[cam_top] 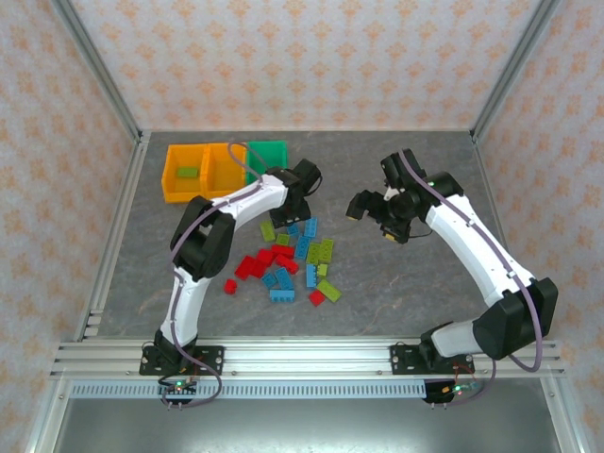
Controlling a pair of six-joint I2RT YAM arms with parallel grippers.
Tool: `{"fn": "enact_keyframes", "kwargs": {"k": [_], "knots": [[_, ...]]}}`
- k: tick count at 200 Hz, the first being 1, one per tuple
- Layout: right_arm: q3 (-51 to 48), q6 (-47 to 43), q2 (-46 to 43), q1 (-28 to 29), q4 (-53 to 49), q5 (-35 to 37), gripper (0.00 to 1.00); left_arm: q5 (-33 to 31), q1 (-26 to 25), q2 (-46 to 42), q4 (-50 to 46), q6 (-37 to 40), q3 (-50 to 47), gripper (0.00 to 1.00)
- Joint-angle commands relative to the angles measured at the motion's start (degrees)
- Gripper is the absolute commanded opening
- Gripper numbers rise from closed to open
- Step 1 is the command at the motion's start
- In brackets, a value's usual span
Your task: Sort the legos into containers by color
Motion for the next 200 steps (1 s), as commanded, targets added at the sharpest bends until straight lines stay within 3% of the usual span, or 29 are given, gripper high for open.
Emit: {"fn": "enact_keyframes", "kwargs": {"k": [1,15,49,84,142,174,200], "knots": [[-0.1,1.0,0.2,0.1,-1.3,1.6,0.95,0.7,0.3,2.2,-1.8,1.7,2.7,0.56],[-0.1,1.0,0.2,0.1,-1.2,1.7,0.95,0.5,0.2,2.9,-2.4,1.6,2.6,0.53],[-0.1,1.3,0.1,0.1,-1.2,1.9,0.95,0.0,0.4,1.6,-1.9,0.8,1.4,0.33],[0.4,1.2,0.2,0.1,-1.1,1.9,0.95,-2.4,1.9,-3.1,-5.1,3.3,5.0,0.27],[0.4,1.2,1.0,0.1,-0.7,1.4,0.95,-5.7,16.2,-13.1,-7.5,8.4,10.7,0.26],[1.7,0.7,2.2,0.1,-1.1,1.5,0.95,-6.6,24.1,-7.2,-10.0,10.0,19.5,0.26],[2.9,0.4,2.8,0.1,-2.0,1.9,0.95,-5.4,27.6,1.5,-12.8,11.0,29.8,0.27]]}}
